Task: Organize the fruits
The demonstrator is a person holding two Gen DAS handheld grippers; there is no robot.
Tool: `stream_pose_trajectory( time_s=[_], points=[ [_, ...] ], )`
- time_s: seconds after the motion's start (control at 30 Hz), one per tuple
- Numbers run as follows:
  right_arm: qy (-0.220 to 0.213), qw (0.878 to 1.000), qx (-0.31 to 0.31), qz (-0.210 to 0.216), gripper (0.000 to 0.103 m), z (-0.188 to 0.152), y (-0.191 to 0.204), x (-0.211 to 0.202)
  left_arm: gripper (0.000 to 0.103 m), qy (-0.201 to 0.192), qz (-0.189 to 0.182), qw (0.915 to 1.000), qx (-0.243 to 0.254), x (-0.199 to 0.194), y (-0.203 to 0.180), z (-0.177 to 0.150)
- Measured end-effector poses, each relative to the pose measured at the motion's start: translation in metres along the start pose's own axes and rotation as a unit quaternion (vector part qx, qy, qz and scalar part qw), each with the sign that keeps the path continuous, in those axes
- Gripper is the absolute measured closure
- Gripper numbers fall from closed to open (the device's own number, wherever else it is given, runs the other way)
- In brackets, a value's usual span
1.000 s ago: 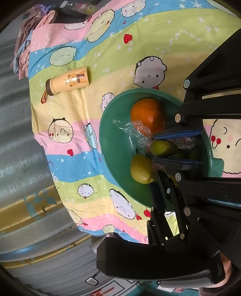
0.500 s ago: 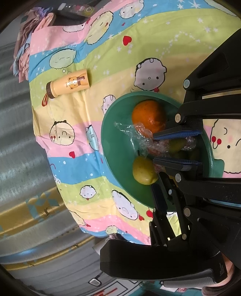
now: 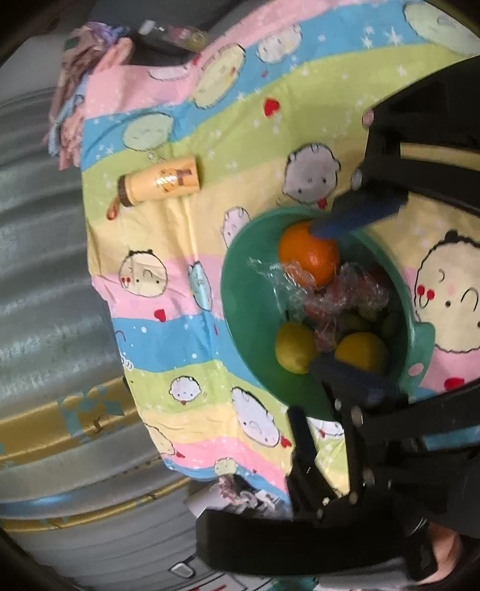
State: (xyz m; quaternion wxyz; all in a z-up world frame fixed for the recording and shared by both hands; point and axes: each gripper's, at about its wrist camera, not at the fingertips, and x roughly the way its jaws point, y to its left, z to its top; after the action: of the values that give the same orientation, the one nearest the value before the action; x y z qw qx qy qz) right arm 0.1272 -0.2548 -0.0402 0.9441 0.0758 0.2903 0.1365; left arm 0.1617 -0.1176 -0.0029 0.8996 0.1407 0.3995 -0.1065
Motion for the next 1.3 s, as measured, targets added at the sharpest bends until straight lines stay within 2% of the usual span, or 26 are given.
stream_pose_trajectory(
  time_s=[0.03,0.2,0.3,0.4,0.47,0.53,0.67,0.9,1.07,1.3],
  points=[
    [-0.002,1.000,-0.001,-0.003,0.022,0.001,0.000,-0.003,0.032,-0.006,0.005,1.0000,-0.001,-0.005,0.001,0.000],
    [-0.014,1.000,-0.015,-0.020,0.009,0.006,0.001,-0.022,0.017,-0.029,0.015,0.9994,-0.007,-0.025,0.006,0.000],
    [-0.027,0.999,-0.021,-0.032,0.009,0.009,0.000,-0.034,0.011,-0.041,0.017,0.9988,-0.019,-0.037,0.011,0.002],
    [-0.037,0.999,-0.018,-0.023,0.005,0.011,-0.001,-0.044,0.000,-0.050,0.018,0.9980,-0.034,-0.049,0.016,0.005],
    [-0.042,0.999,-0.020,-0.022,0.002,0.012,0.001,-0.048,0.001,-0.051,0.019,0.9976,-0.043,-0.055,0.019,0.006],
    [-0.046,0.998,-0.023,-0.023,0.002,0.012,0.004,-0.051,0.000,-0.049,0.013,0.9970,-0.059,-0.061,0.022,0.008],
    [-0.045,0.998,-0.029,-0.032,0.002,0.013,0.006,-0.054,0.000,-0.053,0.022,0.9957,-0.073,-0.073,0.023,0.009],
    [-0.040,0.998,-0.029,-0.046,0.002,0.012,0.006,-0.056,0.000,-0.044,0.003,0.9950,-0.090,-0.080,0.023,0.012],
    [-0.040,0.998,-0.031,-0.037,0.002,0.011,0.007,-0.057,0.000,-0.044,0.027,0.9947,-0.089,-0.081,0.021,0.014],
    [-0.037,0.998,-0.030,-0.035,0.002,0.010,0.007,-0.056,0.000,-0.037,0.025,0.9948,-0.092,-0.080,0.022,0.015]
  ],
)
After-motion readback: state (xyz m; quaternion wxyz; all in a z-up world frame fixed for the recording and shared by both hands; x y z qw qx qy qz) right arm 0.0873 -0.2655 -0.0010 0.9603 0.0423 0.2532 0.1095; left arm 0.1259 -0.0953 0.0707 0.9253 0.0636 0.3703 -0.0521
